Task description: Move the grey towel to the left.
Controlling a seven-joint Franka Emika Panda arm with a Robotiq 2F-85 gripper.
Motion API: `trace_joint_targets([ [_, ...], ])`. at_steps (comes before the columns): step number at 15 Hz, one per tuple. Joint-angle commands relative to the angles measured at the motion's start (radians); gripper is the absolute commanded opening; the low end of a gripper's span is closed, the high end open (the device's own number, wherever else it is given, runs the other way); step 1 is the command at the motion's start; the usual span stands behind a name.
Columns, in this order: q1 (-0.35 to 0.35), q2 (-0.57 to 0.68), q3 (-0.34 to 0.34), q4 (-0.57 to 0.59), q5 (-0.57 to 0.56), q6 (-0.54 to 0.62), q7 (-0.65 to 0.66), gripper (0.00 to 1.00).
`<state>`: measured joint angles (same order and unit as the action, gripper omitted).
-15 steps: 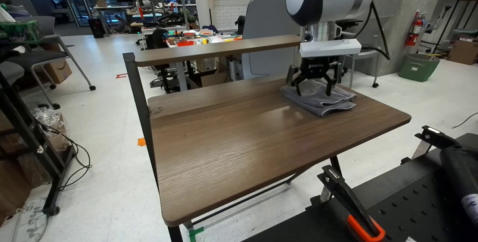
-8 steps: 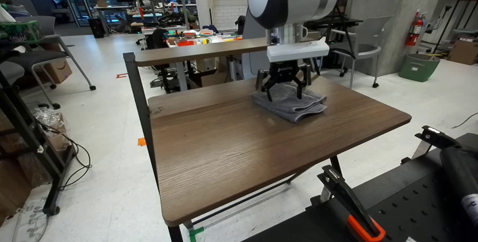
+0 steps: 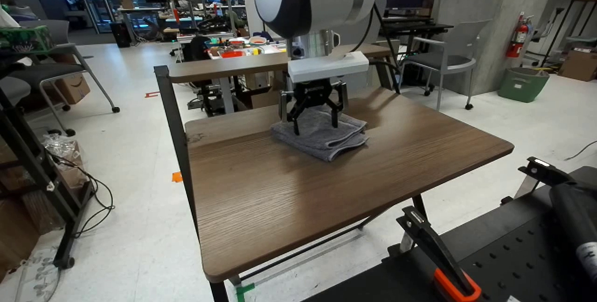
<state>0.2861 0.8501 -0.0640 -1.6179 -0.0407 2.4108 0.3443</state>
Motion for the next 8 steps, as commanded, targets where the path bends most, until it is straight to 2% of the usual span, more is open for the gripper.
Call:
trace_joint_targets([
  [1, 0.014, -0.054, -0.004, -0.013, -0.037, -0.03, 0.01, 1.0],
  [5, 0.009, -0.231, -0.006, -0.146, -0.088, -0.026, -0.036, 1.0],
  [6, 0.002, -0.113, 0.01, -0.039, -0.069, -0.005, 0.0, 1.0],
  [8, -0.001, -0.149, 0.011, -0.059, -0.074, -0.008, -0.001, 1.0],
])
